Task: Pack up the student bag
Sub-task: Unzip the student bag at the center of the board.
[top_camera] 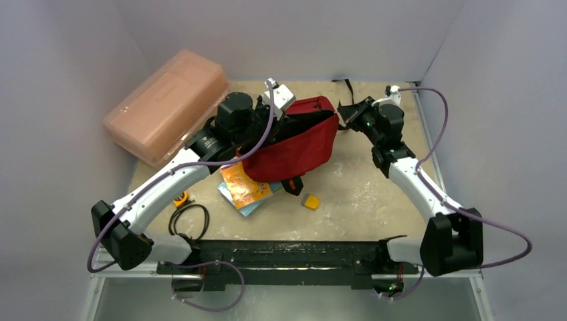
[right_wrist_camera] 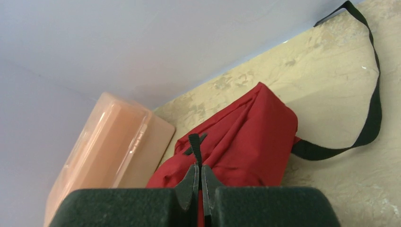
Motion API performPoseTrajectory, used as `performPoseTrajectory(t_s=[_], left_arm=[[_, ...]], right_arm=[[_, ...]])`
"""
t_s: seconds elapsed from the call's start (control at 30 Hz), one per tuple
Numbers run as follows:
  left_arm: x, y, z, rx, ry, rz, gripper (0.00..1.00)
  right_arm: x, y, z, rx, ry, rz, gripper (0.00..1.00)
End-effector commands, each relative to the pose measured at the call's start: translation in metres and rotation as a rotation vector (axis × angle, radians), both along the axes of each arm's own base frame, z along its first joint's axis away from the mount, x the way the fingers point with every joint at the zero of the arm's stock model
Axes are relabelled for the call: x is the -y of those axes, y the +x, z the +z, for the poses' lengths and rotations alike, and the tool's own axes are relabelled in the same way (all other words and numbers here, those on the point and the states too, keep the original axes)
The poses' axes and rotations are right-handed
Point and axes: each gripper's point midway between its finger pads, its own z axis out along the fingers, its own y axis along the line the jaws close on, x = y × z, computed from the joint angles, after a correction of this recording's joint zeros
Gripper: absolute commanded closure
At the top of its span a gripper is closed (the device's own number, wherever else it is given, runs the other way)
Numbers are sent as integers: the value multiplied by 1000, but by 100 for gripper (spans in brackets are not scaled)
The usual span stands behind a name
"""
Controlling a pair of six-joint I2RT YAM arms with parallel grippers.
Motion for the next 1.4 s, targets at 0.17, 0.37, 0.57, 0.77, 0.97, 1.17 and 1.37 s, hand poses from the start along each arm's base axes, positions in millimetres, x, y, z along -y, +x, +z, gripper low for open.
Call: performPoseTrajectory(t_s=[0.17, 0.37, 0.57, 0.77, 0.97, 1.17, 1.37], left_arm=[[-30, -5, 53, 173, -27, 60, 100], [-20, 3, 69, 186, -50, 48, 100], [17, 21, 113, 230, -137, -29, 100], [75, 28, 149, 255, -246, -186, 100], [138, 44, 126, 226, -259, -357, 100], [174, 50, 86, 166, -240, -490, 100], [194, 61, 47, 64, -208, -517, 100]], right_arm=[[36, 69, -9, 10, -31, -174, 100], [35, 84, -14, -1, -118, -148, 100], [58, 62, 29, 29, -201, -233, 100], [102, 46, 52, -9, -334, -413, 39], [123, 10, 77, -77, -449, -460, 9], [110, -30, 78, -116, -475, -332, 4], [77, -82, 23, -199, -400, -118, 4]])
